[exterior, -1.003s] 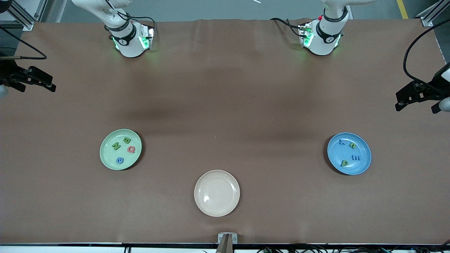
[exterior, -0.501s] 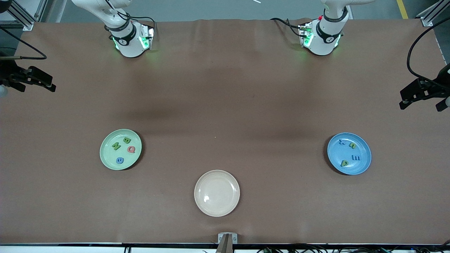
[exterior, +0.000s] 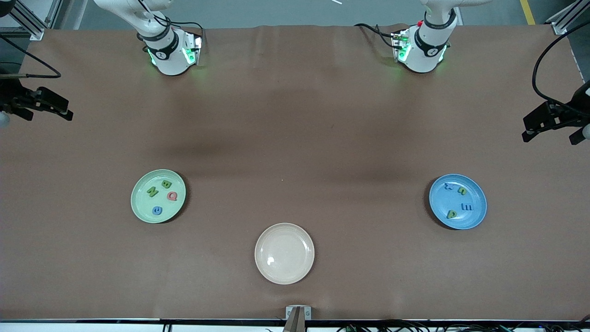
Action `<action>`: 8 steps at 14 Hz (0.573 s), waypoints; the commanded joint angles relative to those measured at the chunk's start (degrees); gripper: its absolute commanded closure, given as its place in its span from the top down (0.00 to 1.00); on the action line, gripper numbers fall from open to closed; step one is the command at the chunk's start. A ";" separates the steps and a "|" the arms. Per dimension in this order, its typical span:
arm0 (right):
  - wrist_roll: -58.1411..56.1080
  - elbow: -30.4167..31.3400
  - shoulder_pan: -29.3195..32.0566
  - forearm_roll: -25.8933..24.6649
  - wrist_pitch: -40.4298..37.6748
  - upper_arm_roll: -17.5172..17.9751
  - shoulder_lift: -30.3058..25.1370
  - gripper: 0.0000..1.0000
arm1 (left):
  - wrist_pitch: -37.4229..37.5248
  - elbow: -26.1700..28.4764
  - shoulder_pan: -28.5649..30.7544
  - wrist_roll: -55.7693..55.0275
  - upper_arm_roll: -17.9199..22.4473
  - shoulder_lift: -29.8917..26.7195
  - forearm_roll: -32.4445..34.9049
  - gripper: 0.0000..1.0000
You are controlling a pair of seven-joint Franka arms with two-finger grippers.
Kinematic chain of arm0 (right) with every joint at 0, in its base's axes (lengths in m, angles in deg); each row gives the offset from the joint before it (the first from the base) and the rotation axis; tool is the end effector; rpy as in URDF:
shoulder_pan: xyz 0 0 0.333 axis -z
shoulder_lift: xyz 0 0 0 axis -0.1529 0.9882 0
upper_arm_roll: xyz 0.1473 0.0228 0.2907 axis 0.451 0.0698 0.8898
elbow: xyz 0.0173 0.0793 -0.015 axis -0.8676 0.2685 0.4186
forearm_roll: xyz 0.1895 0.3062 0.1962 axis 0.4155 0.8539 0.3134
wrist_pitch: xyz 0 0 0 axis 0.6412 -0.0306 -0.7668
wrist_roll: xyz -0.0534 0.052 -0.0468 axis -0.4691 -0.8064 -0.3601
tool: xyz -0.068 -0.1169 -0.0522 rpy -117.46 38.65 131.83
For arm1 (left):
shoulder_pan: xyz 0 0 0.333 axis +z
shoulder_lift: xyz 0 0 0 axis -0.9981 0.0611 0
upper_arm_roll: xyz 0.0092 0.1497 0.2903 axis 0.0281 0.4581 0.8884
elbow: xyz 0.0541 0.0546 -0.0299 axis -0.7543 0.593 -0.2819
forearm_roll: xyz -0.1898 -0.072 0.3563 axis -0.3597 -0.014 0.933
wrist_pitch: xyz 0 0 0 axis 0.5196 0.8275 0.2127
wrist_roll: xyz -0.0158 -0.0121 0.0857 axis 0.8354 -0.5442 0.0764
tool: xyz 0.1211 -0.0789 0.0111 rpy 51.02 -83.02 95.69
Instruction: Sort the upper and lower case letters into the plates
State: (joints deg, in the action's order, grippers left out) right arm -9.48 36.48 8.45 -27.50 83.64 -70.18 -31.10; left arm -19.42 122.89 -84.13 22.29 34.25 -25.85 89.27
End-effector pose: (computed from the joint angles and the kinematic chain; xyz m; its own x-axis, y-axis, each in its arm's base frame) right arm 0.5439 -0.0319 0.5931 0.9990 -0.0190 -0.0393 -0.0194 -0.9998 -0.0091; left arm 0.5976 -0.0094 0.6178 0.9853 -0.1039 0.1356 -0.1000 -0.9944 -0.0353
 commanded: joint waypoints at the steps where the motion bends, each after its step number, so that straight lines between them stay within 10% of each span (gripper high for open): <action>1: -0.73 0.08 1.05 -0.02 -0.03 0.56 -0.18 1.00 | -0.59 2.52 0.62 0.65 -1.01 -2.35 -0.78 1.00; 8: -0.73 0.08 1.05 -0.02 -0.03 0.56 -0.18 1.00 | -0.50 0.85 0.35 0.65 -1.01 -1.21 -0.70 1.00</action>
State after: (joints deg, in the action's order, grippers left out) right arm -9.48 36.48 8.45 -27.50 83.64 -70.18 -31.10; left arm -19.46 123.45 -84.13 22.29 33.56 -26.37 89.26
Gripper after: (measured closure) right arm 0.000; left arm 0.000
